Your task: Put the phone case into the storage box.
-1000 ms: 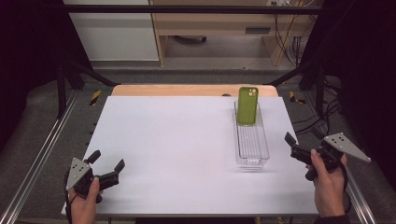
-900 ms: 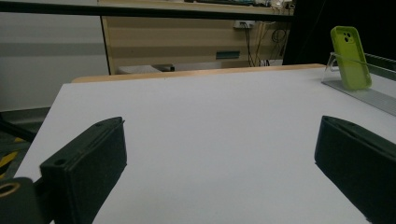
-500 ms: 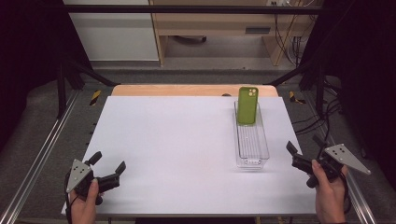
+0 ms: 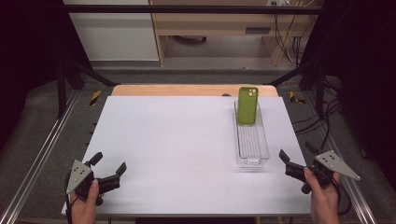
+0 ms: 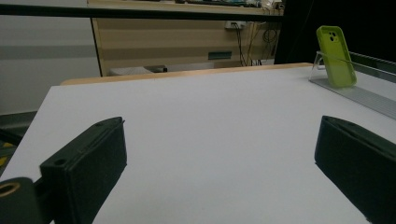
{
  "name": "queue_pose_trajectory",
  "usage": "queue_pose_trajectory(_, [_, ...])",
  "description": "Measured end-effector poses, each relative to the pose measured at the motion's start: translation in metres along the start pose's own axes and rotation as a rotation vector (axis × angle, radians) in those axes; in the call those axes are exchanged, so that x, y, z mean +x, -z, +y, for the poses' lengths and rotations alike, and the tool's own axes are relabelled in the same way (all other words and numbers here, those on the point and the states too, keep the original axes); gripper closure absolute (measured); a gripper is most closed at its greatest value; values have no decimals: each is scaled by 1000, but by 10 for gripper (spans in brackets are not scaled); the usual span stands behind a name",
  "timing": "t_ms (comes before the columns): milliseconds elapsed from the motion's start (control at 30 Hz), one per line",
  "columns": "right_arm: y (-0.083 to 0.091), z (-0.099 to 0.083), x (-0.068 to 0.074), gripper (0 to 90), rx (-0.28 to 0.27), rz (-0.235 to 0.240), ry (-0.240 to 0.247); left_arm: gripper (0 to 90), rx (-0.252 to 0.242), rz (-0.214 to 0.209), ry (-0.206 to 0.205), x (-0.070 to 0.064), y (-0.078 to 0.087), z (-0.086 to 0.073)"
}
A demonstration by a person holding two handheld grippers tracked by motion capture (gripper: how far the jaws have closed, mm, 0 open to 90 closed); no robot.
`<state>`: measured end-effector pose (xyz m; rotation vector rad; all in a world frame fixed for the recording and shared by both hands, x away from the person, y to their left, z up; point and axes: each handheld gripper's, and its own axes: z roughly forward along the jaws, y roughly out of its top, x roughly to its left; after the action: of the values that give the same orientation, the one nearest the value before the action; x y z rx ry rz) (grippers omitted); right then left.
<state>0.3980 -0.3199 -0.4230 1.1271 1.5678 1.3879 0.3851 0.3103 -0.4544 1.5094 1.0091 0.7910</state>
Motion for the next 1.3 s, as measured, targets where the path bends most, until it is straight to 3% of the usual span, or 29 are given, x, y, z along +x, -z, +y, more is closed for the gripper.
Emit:
queue_pose_trajectory(567, [-9, -16, 19, 30, 33, 53, 7, 15, -3, -7, 0, -1, 0, 0])
queue_pose_trajectory(1300, [-20, -26, 39, 30, 16, 100, 10, 15, -8, -13, 1, -1, 0, 0])
